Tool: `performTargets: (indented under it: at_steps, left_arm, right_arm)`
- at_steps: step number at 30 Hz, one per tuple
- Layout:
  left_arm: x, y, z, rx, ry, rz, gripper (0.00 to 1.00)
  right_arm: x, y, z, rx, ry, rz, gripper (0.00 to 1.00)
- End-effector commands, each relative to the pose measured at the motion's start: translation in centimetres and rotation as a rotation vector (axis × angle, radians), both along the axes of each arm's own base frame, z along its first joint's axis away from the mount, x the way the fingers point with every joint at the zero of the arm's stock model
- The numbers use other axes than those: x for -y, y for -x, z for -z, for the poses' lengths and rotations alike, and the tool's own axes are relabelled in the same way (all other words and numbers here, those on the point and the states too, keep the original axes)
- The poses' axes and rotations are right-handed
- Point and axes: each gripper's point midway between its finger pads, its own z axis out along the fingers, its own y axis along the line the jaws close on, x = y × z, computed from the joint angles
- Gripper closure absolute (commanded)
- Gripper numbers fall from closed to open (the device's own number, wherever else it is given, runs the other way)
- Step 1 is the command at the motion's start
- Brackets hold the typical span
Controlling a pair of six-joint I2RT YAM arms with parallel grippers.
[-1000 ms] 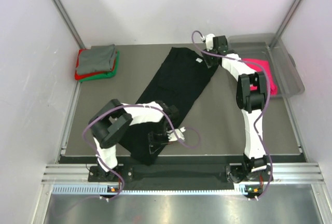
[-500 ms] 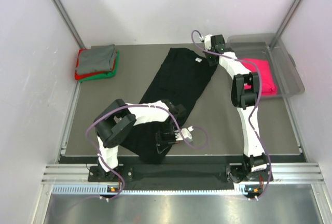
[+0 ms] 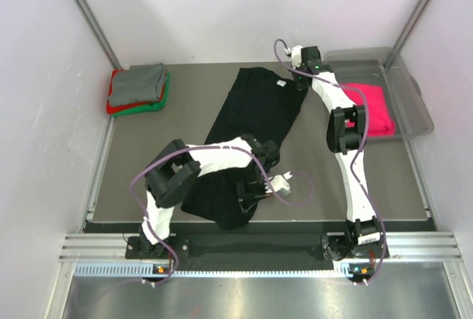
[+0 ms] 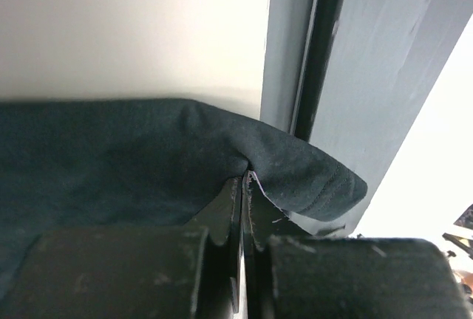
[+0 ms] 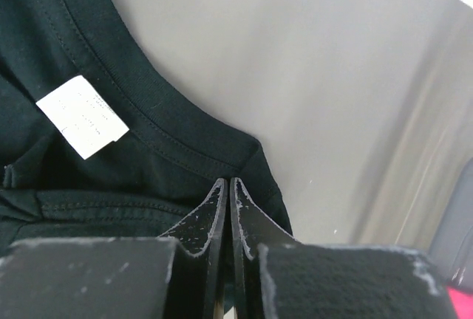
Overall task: Fold and stack the t-shirts
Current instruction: Fold the tshirt
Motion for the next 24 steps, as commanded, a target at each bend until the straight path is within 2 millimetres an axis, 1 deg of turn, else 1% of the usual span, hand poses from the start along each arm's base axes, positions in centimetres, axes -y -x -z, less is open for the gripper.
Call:
performTargets:
  at_steps: [1, 2, 3, 5, 6, 7, 8, 9, 10, 11, 12, 13, 15, 16, 17, 20, 21, 22, 24]
  left_arm:
    - [3.7, 0.2, -1.1, -0.042, 0.088, 0.033, 1.00]
    - [4.2, 0.2, -1.2, -0.047, 0.093, 0.043, 1.00]
    - [5.2, 0.0, -1.2, -0.043, 0.100, 0.055, 1.00]
    - [6.3, 0.2, -1.2, -0.039, 0.112, 0.073, 1.00]
    - [7.3, 0.0, -1.3, -0.037, 0.125, 0.078, 1.00]
    - [7.8, 0.0, -1.3, -0.044, 0.131, 0.078, 1.00]
    - [8.5, -0.2, -1.2, -0.048, 0.135, 0.079, 1.00]
    - [8.7, 0.0, -1.1, -0.061, 0.127, 0.081, 1.00]
    - [9.1, 0.1, -1.1, -0.073, 0.130, 0.079, 1.00]
    - [9.6, 0.1, -0.9, -0.077, 0.132, 0.080, 1.00]
    - [9.8, 0.3, -0.9, -0.083, 0.131, 0.083, 1.00]
    - [10.0, 0.3, -0.8, -0.082, 0.133, 0.086, 1.00]
    - [10.3, 0.4, -0.6, -0.074, 0.130, 0.087, 1.00]
    - [10.7, 0.2, -0.6, -0.063, 0.142, 0.086, 1.00]
    - [10.7, -0.1, -0.6, -0.042, 0.136, 0.074, 1.00]
    - [10.9, -1.0, -0.4, 0.013, 0.134, 0.068, 0.95]
    - [11.1, -1.2, -0.7, 0.025, 0.144, 0.066, 0.88]
    - [11.4, -1.3, -1.2, 0.030, 0.159, 0.064, 0.85]
    - [12.0, -1.5, -2.1, 0.040, 0.182, 0.056, 0.83]
  right_arm:
    - [-0.6, -0.7, -0.7, 0.053, 0.033, -0.043, 1.00]
    - [-0.4, -1.6, -1.5, 0.104, 0.053, -0.031, 1.00]
    - [-0.5, -2.0, -1.9, 0.123, 0.067, -0.039, 1.00]
    - [-0.9, -3.2, -3.3, 0.179, 0.066, -0.043, 1.00]
    - [-1.5, -3.5, -3.8, 0.203, 0.076, -0.061, 1.00]
    - [-1.7, -4.2, -4.6, 0.251, 0.081, -0.060, 1.00]
    - [-1.8, -4.5, -4.8, 0.270, 0.085, -0.063, 1.00]
    - [-2.0, -4.8, -4.7, 0.287, 0.084, -0.063, 1.00]
    - [-2.1, -5.2, -5.1, 0.308, 0.079, -0.063, 1.00]
    - [-2.3, -6.0, -5.7, 0.357, 0.066, -0.062, 1.00]
    - [-2.7, -6.4, -5.9, 0.381, 0.065, -0.076, 1.00]
    - [-2.9, -7.2, -7.1, 0.439, 0.057, -0.077, 1.00]
    - [-3.4, -8.0, -7.8, 0.496, 0.042, -0.081, 1.00]
    - [-3.7, -8.5, -8.6, 0.536, 0.037, -0.081, 1.00]
    - [-3.9, -8.8, -8.8, 0.552, 0.032, -0.082, 1.00]
    - [-5.0, -9.1, -9.4, 0.593, 0.007, -0.096, 1.00]
    - [-5.5, -9.0, -9.2, 0.590, 0.007, -0.103, 1.00]
    - [-5.7, -9.4, -10.0, 0.633, 0.002, -0.103, 1.00]
    - [-6.3, -9.4, -9.9, 0.648, 0.017, -0.122, 1.00]
